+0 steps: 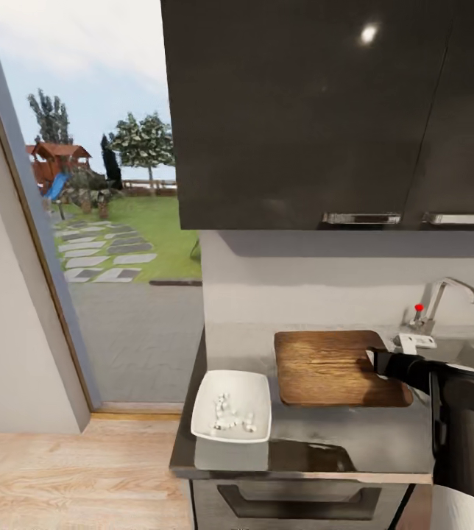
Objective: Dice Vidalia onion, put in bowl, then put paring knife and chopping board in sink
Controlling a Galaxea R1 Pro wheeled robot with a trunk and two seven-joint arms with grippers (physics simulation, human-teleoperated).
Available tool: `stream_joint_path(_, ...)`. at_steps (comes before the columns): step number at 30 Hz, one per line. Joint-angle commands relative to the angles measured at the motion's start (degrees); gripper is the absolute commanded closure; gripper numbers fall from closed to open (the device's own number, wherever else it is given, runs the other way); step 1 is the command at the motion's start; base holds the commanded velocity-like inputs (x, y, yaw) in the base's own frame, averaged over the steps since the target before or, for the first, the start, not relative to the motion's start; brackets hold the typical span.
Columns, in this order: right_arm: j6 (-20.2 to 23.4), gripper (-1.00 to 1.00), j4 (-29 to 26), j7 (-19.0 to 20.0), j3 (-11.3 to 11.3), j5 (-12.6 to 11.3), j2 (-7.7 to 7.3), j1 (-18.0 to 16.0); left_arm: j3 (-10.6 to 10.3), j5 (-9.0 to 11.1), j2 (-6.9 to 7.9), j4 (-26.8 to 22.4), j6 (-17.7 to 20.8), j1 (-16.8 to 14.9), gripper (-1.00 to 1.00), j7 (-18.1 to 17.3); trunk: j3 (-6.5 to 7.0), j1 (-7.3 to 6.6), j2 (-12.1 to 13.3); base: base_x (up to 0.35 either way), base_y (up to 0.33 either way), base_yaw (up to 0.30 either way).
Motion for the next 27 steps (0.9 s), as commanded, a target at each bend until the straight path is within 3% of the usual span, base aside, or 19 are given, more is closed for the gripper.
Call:
stream_joint_path(1,0.2,1.00,0.0,-0.6,0.0,0.1,0.29,0.0,0.5,-0.5,-0.07,-0.2,0.0,0.1,-1.00,-0.3,0.05,0.02,0.0,-0.035,-0.306,-0.135)
stream_joint_path(14,0.1,1.00,4.0,-7.9,0.1,0.1,2.39,0.0,0.5,-0.5,-0.07,-0.2,0.0,0.1,-1.00,-0.3,0.89,0.02,0.0,-0.004,-0.316,-0.182)
stream_joint_path(21,0.0,1.00,4.2,-8.6,0.1,0.0,3.04,0.0,0.5,-0.5,-0.05,-0.2,0.0,0.1,-1.00,-0.3,0.94,0.02,0.0,0.015,-0.317,-0.020)
stream_joint_path(27,-0.2,1.00,4.3,-9.4,0.1,0.0,5.24,0.0,0.5,-0.5,0.02,-0.2,0.1,0.1,-1.00,-0.3,0.94,0.02,0.0,0.097,-0.313,0.000)
